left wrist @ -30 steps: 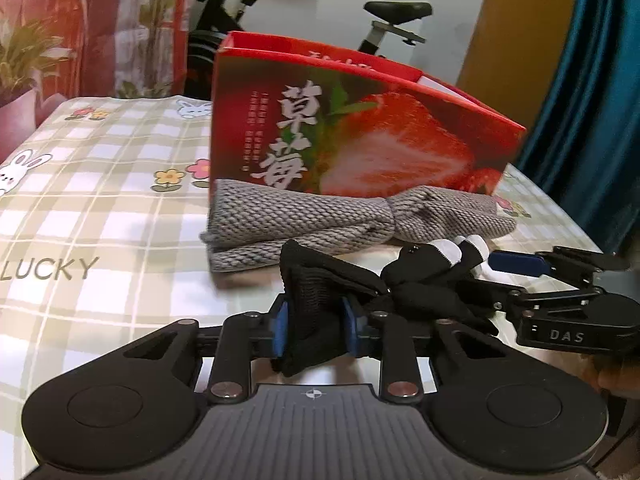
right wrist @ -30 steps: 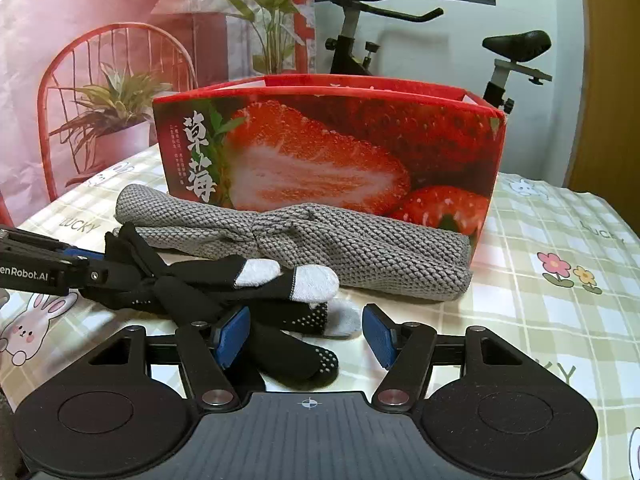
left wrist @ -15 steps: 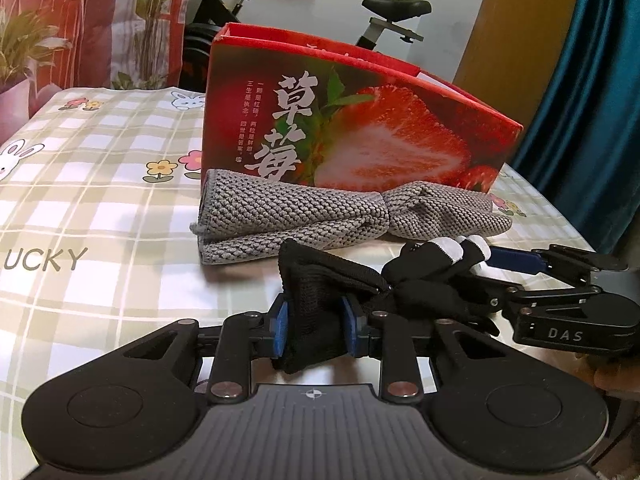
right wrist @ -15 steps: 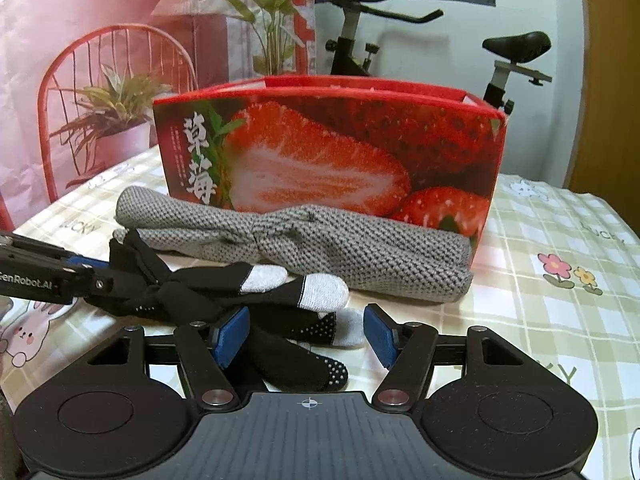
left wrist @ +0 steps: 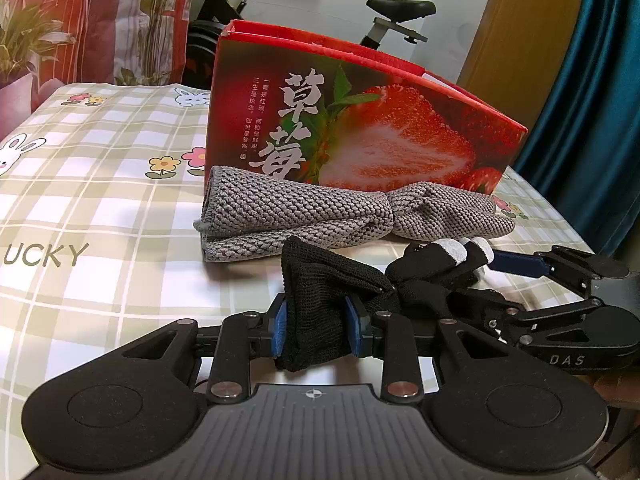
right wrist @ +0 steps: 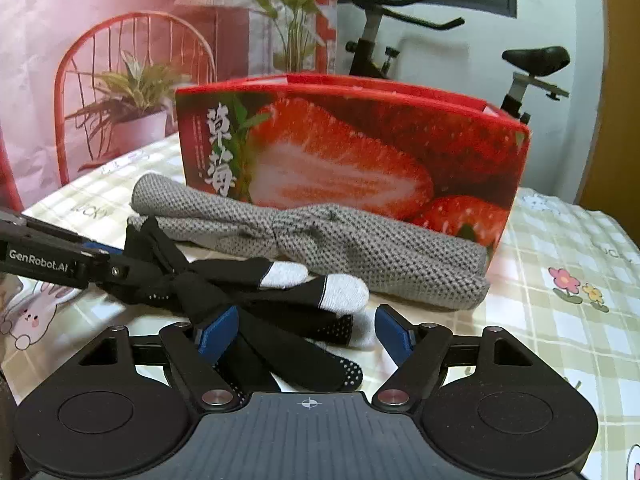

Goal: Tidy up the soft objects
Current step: 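Close both grippers on the black gloves, then lift the black gloves with both grippers and carry them over the red box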

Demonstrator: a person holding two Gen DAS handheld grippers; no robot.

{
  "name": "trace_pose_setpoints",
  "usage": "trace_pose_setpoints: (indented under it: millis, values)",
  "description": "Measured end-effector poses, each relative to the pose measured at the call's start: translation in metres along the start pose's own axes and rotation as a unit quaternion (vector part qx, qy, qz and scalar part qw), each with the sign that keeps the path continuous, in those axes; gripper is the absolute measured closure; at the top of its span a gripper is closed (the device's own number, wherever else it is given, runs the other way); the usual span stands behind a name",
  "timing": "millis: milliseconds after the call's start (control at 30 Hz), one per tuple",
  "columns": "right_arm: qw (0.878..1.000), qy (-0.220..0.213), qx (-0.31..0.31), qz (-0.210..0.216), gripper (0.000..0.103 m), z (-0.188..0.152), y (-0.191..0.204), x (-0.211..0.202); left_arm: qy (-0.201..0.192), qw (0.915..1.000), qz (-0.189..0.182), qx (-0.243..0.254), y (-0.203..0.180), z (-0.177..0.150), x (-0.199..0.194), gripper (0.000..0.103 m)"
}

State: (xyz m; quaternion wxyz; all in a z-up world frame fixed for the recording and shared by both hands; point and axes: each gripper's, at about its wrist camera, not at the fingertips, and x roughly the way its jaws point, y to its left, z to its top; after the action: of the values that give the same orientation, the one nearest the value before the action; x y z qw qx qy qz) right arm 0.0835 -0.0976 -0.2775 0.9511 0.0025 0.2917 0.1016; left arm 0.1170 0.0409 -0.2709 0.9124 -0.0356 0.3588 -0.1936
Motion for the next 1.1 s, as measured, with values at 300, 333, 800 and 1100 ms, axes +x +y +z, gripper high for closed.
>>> trace_pose_setpoints:
  millis: [300, 333, 800, 1100]
  values:
    - [0.999, 0.023, -0.014, 0.019, 0.039, -0.001, 0.003, 0.007, -0.001, 1.0000, 0.000, 0.002, 0.000, 0.000, 0.000, 0.070]
    - [0.999, 0.023, -0.015, 0.022, 0.040, -0.001, 0.003, 0.006, -0.001, 1.0000, 0.000, 0.002, -0.001, 0.000, 0.000, 0.070]
    - [0.998, 0.015, -0.026, 0.063, 0.080, -0.003, 0.005, 0.001, -0.002, 1.0000, 0.001, 0.007, -0.002, 0.000, 0.000, 0.070]
    - [0.998, 0.004, -0.006, 0.068, 0.090, 0.000, -0.003, -0.005, 0.002, 0.9998, -0.013, 0.014, -0.002, 0.004, -0.004, 0.086]
